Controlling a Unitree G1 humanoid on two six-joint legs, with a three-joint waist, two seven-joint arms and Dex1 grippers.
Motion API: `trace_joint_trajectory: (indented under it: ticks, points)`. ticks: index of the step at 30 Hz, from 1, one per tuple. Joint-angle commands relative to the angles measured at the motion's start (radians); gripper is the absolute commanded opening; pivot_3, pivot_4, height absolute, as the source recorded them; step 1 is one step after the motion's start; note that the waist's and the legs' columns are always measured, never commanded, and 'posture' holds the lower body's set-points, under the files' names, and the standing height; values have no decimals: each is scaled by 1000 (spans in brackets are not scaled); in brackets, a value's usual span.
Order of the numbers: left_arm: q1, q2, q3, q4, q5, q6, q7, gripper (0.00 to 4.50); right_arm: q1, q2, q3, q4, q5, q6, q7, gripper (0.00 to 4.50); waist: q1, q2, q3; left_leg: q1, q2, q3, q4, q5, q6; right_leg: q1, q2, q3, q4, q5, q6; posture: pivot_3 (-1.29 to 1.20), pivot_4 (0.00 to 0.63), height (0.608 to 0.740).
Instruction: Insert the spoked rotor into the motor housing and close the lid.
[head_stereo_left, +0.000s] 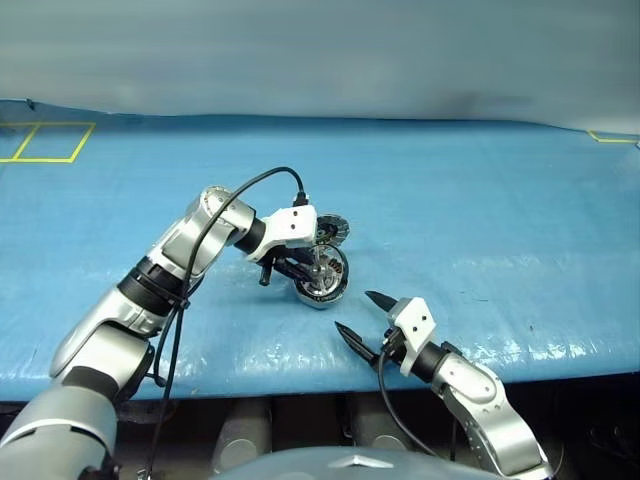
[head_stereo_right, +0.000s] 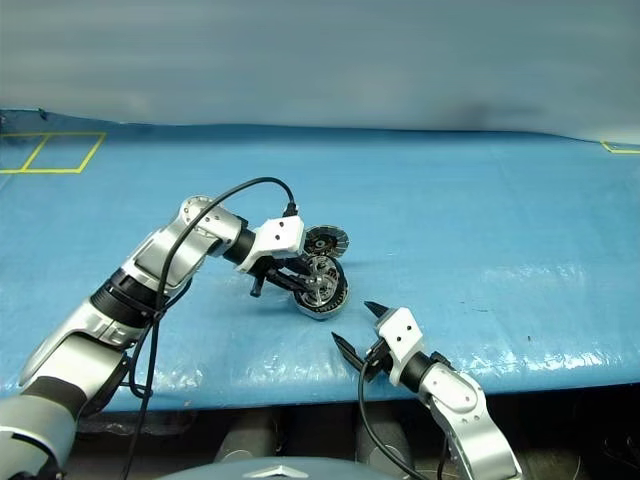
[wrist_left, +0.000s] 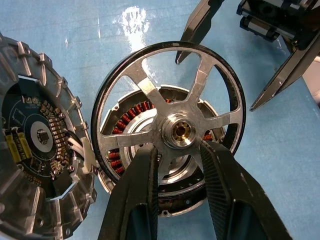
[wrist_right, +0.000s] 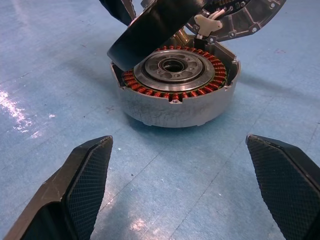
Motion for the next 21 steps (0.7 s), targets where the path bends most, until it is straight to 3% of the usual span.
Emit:
trace_joint_trajectory:
  ticks: [1, 21]
  points:
    - [-35, -2, 0, 5, 13, -27, -16, 988, -2, 4, 4, -30, -3, -16, -6, 4500, 0, 0, 0, 0, 0, 0, 0, 0, 0, 0, 0, 0, 0, 0, 0, 0, 150, 740]
    - [-54, 17, -25, 30, 54, -48, -93, 988, -25, 18, 17, -13, -20, -11, -20, 4500, -2, 0, 0, 0, 0, 0, 0, 0, 0, 0, 0, 0, 0, 0, 0, 0, 150, 740]
